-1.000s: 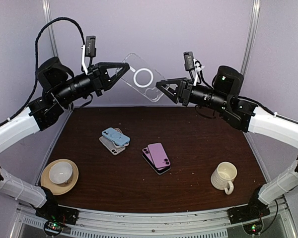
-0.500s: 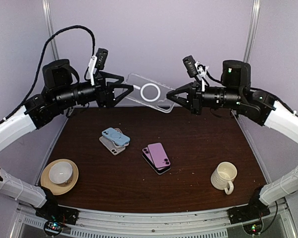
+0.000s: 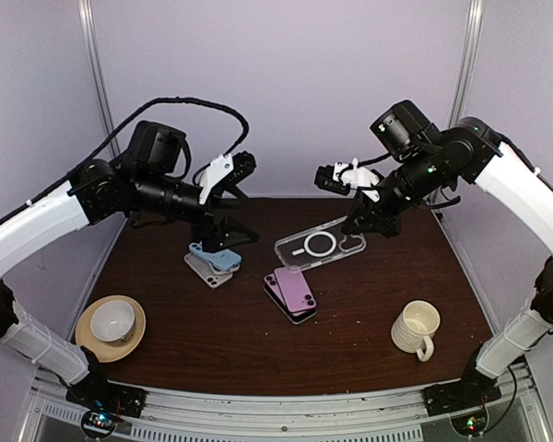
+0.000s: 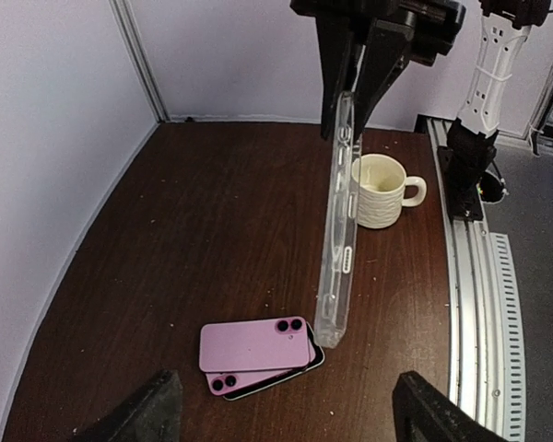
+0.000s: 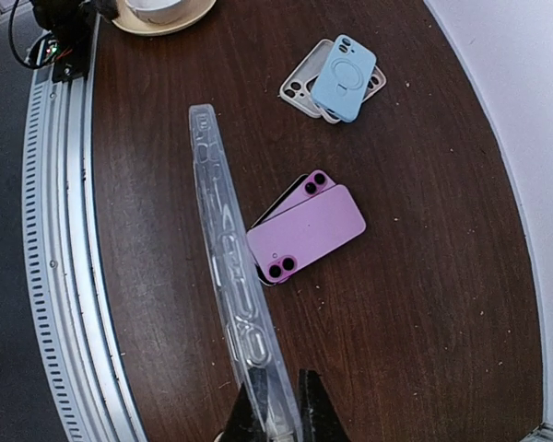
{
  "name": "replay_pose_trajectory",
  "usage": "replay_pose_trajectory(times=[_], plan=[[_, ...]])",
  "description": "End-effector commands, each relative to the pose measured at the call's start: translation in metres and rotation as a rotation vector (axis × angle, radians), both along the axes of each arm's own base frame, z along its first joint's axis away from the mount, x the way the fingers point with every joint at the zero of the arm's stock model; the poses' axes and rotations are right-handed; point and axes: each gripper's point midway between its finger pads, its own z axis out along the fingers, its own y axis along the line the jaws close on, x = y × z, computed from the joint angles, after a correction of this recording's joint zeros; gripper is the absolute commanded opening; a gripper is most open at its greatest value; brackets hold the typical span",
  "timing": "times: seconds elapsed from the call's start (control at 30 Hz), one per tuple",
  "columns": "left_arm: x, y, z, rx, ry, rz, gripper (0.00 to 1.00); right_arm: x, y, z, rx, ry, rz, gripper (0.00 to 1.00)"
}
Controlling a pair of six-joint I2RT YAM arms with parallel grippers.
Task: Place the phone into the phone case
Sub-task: Pass from the right arm to the left
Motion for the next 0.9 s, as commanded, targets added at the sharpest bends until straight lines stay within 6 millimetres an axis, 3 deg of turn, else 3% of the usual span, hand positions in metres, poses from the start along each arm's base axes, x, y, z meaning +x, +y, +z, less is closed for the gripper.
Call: replay_pose_trajectory(times=[0.0, 0.17, 0.3, 0.37, 0.57, 0.67, 0.8, 0.83, 0.87], plan=[[-0.004, -0.030, -0.003, -0.111, 0.078, -0.096, 0.80, -0.020, 0.005, 0.016, 0.039, -0.013, 0.114, 0.00], [-0.010, -0.063, -0.041, -0.073, 0.123, -0.108, 0.77, -0.016, 0.012, 0.015, 0.061, -0.036, 0.130, 0.00], [-0.013, -0.068, -0.025, -0.160, 0.084, -0.111, 0.72, -0.017, 0.015, 0.016, 0.060, -0.024, 0.139, 0.00], [-0.011, -0.067, -0.025, -0.165, 0.066, -0.106, 0.60, -0.018, 0.017, 0.017, 0.067, -0.022, 0.147, 0.00], [-0.012, -0.066, -0.043, -0.116, 0.092, -0.103, 0.00, -0.020, 0.022, 0.023, 0.093, -0.033, 0.162, 0.00], [-0.009, -0.063, -0.038, -0.147, 0.098, -0.064, 0.00, -0.017, 0.024, 0.029, 0.117, -0.041, 0.139, 0.03], [0.009, -0.050, 0.000, -0.344, 0.098, 0.103, 0.00, 0.005, 0.024, 0.048, 0.271, -0.088, -0.056, 0.81], [0.012, -0.046, 0.013, -0.412, 0.093, 0.136, 0.00, 0.014, 0.024, 0.056, 0.355, -0.117, -0.132, 0.96], [0.015, -0.042, 0.023, -0.472, 0.103, 0.167, 0.00, 0.023, 0.022, 0.061, 0.445, -0.127, -0.218, 0.99]])
